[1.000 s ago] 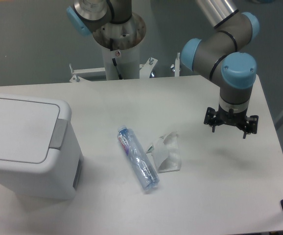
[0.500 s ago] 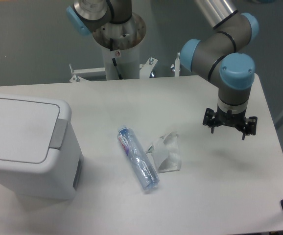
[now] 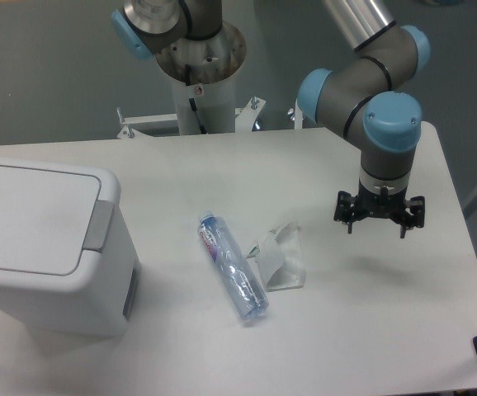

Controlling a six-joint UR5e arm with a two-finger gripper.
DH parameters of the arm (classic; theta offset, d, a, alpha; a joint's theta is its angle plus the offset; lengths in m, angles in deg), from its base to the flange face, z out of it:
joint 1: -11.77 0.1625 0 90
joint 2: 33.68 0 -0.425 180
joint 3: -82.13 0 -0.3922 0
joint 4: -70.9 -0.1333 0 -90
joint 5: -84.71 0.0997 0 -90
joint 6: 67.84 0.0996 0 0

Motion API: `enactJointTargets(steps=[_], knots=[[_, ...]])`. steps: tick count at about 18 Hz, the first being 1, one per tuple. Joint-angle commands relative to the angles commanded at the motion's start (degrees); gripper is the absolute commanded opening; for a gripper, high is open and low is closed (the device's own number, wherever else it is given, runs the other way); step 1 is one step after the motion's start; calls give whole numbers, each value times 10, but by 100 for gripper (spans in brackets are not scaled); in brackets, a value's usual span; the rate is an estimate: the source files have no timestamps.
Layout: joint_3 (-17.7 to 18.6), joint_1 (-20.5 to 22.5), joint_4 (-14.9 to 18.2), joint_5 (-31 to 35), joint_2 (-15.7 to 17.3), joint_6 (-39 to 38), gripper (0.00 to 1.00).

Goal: Open the trash can

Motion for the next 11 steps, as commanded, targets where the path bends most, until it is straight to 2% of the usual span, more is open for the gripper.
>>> enactJointTargets(steps=[3, 6, 9, 11], knots=[[-2, -5, -1, -19, 3, -7, 100], [-3, -13, 4, -75, 25, -33, 100], [-5, -27, 7, -133, 50, -96, 100], [-9, -44, 7, -137, 63, -150, 100]])
